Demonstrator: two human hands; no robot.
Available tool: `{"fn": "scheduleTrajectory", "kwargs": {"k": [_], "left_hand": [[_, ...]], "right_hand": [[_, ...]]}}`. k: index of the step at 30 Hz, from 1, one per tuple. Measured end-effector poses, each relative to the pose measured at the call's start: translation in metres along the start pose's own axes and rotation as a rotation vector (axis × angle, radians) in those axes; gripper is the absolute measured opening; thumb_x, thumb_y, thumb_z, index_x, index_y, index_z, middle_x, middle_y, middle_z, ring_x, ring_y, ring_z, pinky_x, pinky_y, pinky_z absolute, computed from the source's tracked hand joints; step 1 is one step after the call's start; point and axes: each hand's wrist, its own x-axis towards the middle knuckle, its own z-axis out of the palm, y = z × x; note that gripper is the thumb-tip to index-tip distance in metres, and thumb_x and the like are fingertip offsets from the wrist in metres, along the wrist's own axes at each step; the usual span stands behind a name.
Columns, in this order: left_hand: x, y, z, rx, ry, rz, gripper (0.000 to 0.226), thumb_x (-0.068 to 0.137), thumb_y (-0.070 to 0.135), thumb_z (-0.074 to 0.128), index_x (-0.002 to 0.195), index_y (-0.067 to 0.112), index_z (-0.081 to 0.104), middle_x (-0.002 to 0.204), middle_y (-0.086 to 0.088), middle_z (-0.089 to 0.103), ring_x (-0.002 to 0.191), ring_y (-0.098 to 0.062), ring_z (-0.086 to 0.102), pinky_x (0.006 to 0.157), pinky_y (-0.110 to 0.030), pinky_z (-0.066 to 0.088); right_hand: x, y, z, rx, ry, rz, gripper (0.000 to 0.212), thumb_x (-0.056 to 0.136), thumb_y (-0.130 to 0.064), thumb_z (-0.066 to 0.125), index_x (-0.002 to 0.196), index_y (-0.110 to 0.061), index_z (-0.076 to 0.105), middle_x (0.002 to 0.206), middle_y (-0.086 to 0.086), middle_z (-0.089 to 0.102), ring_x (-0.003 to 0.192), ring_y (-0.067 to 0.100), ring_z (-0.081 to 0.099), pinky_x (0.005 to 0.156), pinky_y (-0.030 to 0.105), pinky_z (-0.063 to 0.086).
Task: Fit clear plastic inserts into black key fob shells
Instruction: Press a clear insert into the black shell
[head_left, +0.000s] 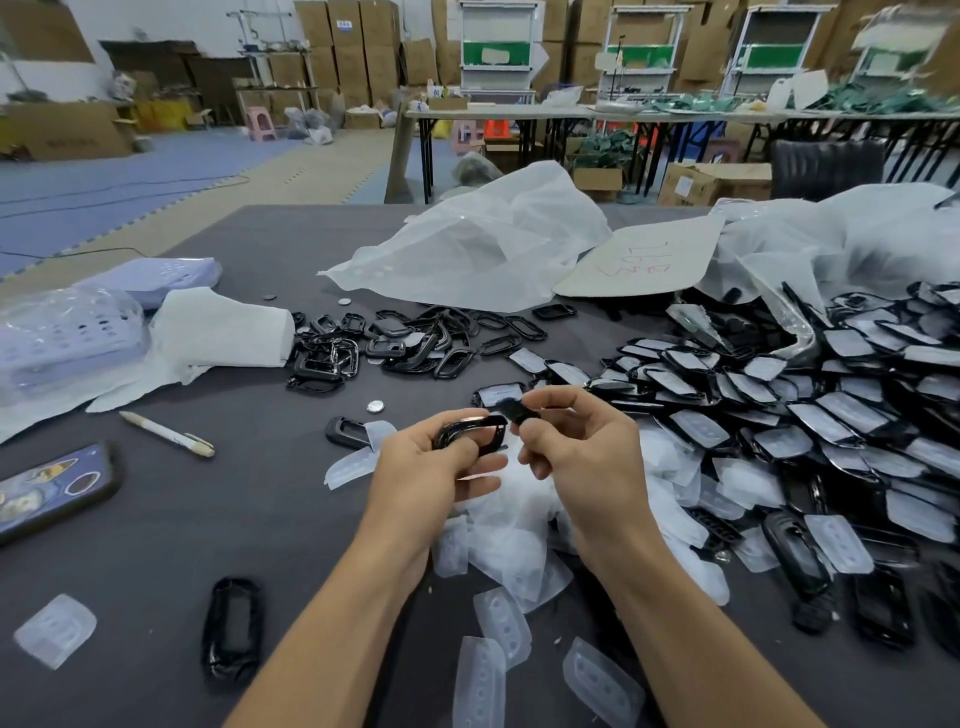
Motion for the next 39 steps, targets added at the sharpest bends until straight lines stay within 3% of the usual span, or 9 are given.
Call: {"fn": "scheduleTrajectory", "kwargs": {"k": [6,16,20,22,24,27,30,35,39], "left_hand": [[0.001,0.004,0.001,-0.261,-0.129,-0.082,0.039,0.108,0.009,0.039,0.11,0.003,0.077,0.115,-0.018,0.077,0.105,-0.036,0.076,0.084,-0.042,0.065],[0.005,0.003,-0.002,-0.364,-0.195,-0.123,0.042,0.112,0.019,0.034,0.121,0.0,0.071,0.121,-0.019,0.075,0.108,-0.034,0.075,0.079,-0.037,0.064],[-0.001,0.003,0.001,-0.085,-0.157,-0.028,0.043,0.109,0.02,0.042,0.102,0.027,0.084,0.112,-0.004,0.08,0.103,-0.019,0.077,0.082,-0.032,0.062],[-0.005,0.003,0.002,0.277,0.051,0.152,0.036,0.101,0.021,0.058,0.093,0.046,0.082,0.094,0.011,0.081,0.078,-0.006,0.074,0.07,-0.021,0.057],[-0.01,0.003,0.002,0.535,0.2,0.364,0.031,0.093,0.026,0.07,0.096,0.056,0.078,0.078,0.023,0.077,0.055,-0.011,0.064,0.053,-0.021,0.051],[-0.013,0.005,0.001,0.685,0.187,0.471,0.037,0.086,0.028,0.077,0.095,0.063,0.072,0.075,0.033,0.072,0.06,-0.005,0.067,0.058,-0.024,0.055],[-0.01,0.005,-0.004,0.738,0.166,0.381,0.04,0.084,0.016,0.077,0.096,0.053,0.078,0.073,0.031,0.072,0.067,0.0,0.069,0.061,-0.017,0.054],[-0.007,0.006,0.0,0.398,0.298,0.187,0.021,0.075,0.012,0.08,0.075,0.032,0.081,0.067,0.016,0.076,0.061,0.005,0.07,0.054,-0.008,0.048],[-0.009,0.005,0.012,-0.03,0.228,0.051,0.032,0.081,-0.006,0.072,0.102,0.018,0.077,0.072,-0.011,0.076,0.054,-0.017,0.064,0.056,-0.024,0.057]], "right_hand": [[0.003,-0.002,-0.002,0.077,0.06,0.019,0.021,0.084,0.012,0.07,0.085,-0.008,0.072,0.068,0.012,0.071,0.051,0.019,0.058,0.046,0.024,0.045],[0.007,-0.002,-0.004,0.068,0.09,0.033,0.028,0.09,0.006,0.07,0.077,-0.019,0.072,0.073,-0.004,0.071,0.063,0.005,0.06,0.059,0.018,0.048],[0.005,-0.001,-0.002,0.018,0.056,-0.012,0.026,0.087,0.01,0.07,0.077,-0.014,0.073,0.068,-0.002,0.07,0.06,0.007,0.06,0.058,0.018,0.05],[0.006,-0.002,-0.006,-0.03,0.065,-0.069,0.027,0.085,0.011,0.07,0.076,-0.014,0.074,0.068,-0.002,0.071,0.06,0.007,0.063,0.059,0.018,0.051],[0.006,-0.002,-0.009,-0.149,0.025,-0.156,0.026,0.085,0.009,0.071,0.078,-0.015,0.074,0.072,-0.001,0.074,0.064,0.009,0.066,0.06,0.02,0.053],[0.004,0.0,-0.007,-0.264,-0.046,-0.239,0.025,0.084,0.007,0.07,0.08,-0.017,0.074,0.076,-0.001,0.075,0.068,0.011,0.069,0.063,0.022,0.052],[0.003,-0.001,-0.002,-0.167,-0.014,-0.215,0.028,0.083,0.009,0.072,0.078,-0.019,0.076,0.078,0.001,0.076,0.073,0.014,0.072,0.069,0.022,0.054],[0.0,-0.009,0.0,0.092,0.091,-0.054,0.029,0.079,0.005,0.081,0.071,-0.022,0.08,0.076,-0.001,0.075,0.076,0.01,0.067,0.071,0.015,0.053],[-0.011,-0.005,0.011,0.198,0.06,0.124,0.021,0.078,0.002,0.082,0.073,-0.018,0.082,0.081,0.007,0.076,0.081,0.019,0.068,0.076,0.026,0.057]]}}
